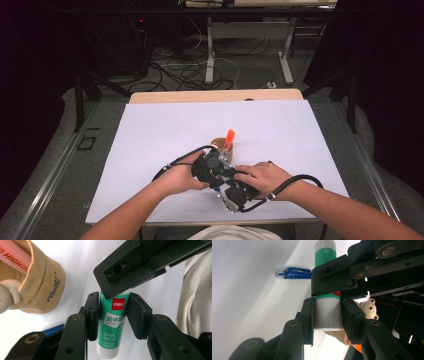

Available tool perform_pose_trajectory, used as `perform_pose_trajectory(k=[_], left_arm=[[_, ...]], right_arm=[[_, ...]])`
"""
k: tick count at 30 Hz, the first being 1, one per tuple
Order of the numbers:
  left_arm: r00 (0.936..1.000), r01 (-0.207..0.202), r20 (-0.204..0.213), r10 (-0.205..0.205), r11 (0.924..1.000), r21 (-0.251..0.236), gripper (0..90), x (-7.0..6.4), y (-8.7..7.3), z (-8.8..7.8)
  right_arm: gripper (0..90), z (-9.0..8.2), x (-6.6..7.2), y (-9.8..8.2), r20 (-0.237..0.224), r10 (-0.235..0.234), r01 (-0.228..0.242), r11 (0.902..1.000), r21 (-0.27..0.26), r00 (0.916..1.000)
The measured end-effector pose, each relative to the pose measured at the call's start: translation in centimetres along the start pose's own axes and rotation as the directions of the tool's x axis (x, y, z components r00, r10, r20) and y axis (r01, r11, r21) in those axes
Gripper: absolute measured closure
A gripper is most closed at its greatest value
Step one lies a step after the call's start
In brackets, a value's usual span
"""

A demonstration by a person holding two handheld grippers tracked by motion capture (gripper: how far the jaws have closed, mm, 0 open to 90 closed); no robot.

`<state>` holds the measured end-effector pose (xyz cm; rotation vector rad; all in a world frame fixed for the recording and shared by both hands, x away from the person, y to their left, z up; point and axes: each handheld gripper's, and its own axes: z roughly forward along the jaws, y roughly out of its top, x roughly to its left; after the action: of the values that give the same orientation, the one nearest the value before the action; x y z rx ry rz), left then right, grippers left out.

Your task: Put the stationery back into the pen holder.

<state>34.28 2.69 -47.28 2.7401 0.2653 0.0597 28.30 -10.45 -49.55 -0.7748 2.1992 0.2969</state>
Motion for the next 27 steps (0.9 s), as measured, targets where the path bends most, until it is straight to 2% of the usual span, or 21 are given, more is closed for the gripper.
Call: perform_pose_trajectory(k=[12, 13, 14, 15, 16, 18, 24, 27], left_arm=[[0.9999, -0.013, 0.006, 0.013, 0.9997, 0.019, 65.0, -0.01, 0.03, 0.06], [0.9999, -0.011, 0.009, 0.011, 0.9997, 0.02, 65.0, 0.01, 0.02, 0.05], [0.9998, 0.016, 0.011, -0.016, 0.9999, 0.004, 65.0, -0.1, -0.02, 0.14], [0.9997, 0.019, 0.013, -0.019, 0.9998, 0.003, 65.1, -0.09, -0.05, 0.14], [0.9998, -0.006, 0.017, 0.005, 0.9997, 0.023, 65.2, 0.06, -0.04, 0.01], [0.9999, -0.003, 0.013, 0.003, 0.9998, 0.019, 65.2, 0.05, -0.08, -0.04], [0.9989, 0.042, 0.022, -0.041, 0.999, -0.018, 65.3, 0.24, -0.34, -0.15], [0.998, 0.06, 0.024, -0.059, 0.9979, -0.025, 65.3, 0.43, -0.49, -0.2]], right_arm=[[64.8, 0.12, 0.1, 0.14, -0.004, -0.009, 0.009, 1.0, 0.002, 1.0], [64.8, 0.12, 0.09, 0.13, -0.003, -0.008, 0.008, 1.0, 0.002, 1.0], [64.8, 0.13, 0.1, 0.14, -0.003, -0.008, 0.008, 1.0, 0.0, 1.0], [64.8, 0.14, 0.11, 0.15, -0.003, -0.007, 0.007, 1.0, -0.001, 1.0], [64.8, 0.11, 0.13, 0.15, 0.002, -0.006, 0.006, 1.0, -0.002, 1.0], [64.7, 0.12, 0.09, 0.15, 0.001, -0.007, 0.007, 1.0, -0.004, 1.0], [63.3, 0.07, 0.1, 0.03, 0.024, 0.012, -0.011, 0.9999, -0.012, 0.9996], [61.6, -0.1, 0.07, -0.04, 0.035, 0.04, -0.04, 0.9992, -0.004, 0.9986]])
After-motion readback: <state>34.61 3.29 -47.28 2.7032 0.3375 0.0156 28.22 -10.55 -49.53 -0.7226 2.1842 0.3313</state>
